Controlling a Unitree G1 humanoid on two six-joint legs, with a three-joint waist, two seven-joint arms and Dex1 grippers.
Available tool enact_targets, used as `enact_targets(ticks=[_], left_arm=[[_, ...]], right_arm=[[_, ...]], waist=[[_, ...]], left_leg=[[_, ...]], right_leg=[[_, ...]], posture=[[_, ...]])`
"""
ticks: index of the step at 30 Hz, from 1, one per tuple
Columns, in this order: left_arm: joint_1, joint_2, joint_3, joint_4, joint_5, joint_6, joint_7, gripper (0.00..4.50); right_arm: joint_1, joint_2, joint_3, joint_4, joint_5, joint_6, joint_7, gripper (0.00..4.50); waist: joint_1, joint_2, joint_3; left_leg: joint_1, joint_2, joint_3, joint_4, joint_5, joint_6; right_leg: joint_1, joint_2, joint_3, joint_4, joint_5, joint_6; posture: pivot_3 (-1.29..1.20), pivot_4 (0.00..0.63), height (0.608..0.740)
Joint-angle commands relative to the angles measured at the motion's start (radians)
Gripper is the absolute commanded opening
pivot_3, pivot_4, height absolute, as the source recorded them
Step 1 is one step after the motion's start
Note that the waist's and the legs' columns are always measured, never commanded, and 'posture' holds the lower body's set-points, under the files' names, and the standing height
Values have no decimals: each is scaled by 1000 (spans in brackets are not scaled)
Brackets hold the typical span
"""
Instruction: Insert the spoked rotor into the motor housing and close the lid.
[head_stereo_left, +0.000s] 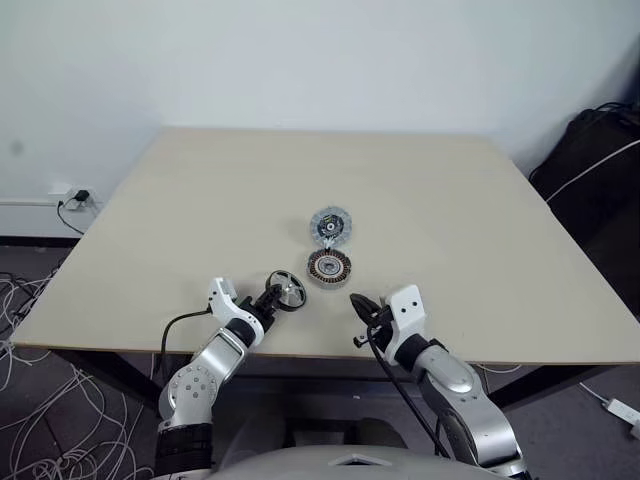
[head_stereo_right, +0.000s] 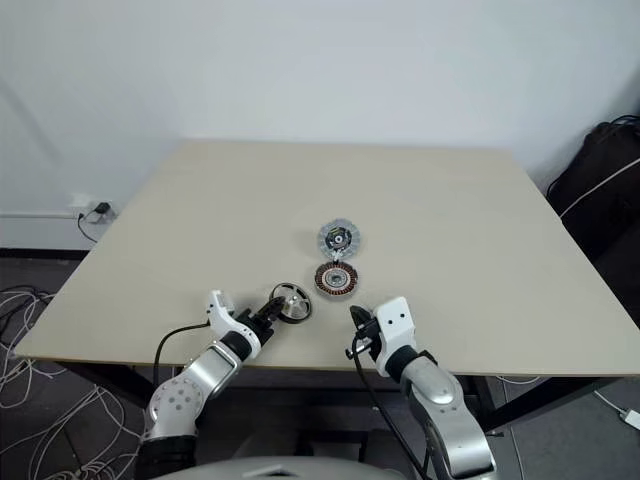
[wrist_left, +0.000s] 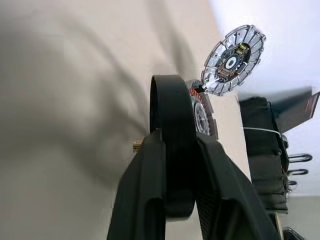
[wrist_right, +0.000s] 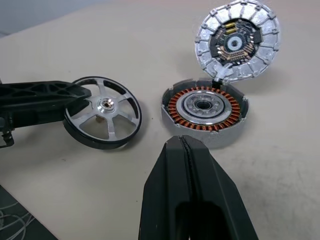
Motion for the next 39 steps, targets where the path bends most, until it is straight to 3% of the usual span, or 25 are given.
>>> enact_targets(ticks=[1,10,26,39], left_arm=[[17,-102,5,-18,-42,-50,-39,449],[-25,-155,-30,-42,-139,-183,-193,449],[-322,-193,-137,359,-119,-221,-232,449],[-386,-231,-124,464,-79,-194,-266,448]], right_arm=[[-11,0,-6,-31,5,-6,-6,0],[-7,-5,-9,-38,4,-3,-14,0],[10,6,-11,-52,3,-9,-48,0],[26,13,-13,-65,-1,-14,-72,0]], waist=[[-1,0,0],[0,0,1],[6,-1,1],[3,-1,1]], left_leg=[[0,0,0,0,0,0],[-2,0,0,0,0,0],[-2,0,-1,3,0,0],[-2,0,-1,3,0,1]], right_leg=[[0,0,0,0,0,0],[-1,0,0,-2,2,-3],[0,2,-1,-2,3,-3],[0,3,0,-2,3,-3]], posture=[[0,0,740],[0,0,740],[0,0,740],[0,0,740]])
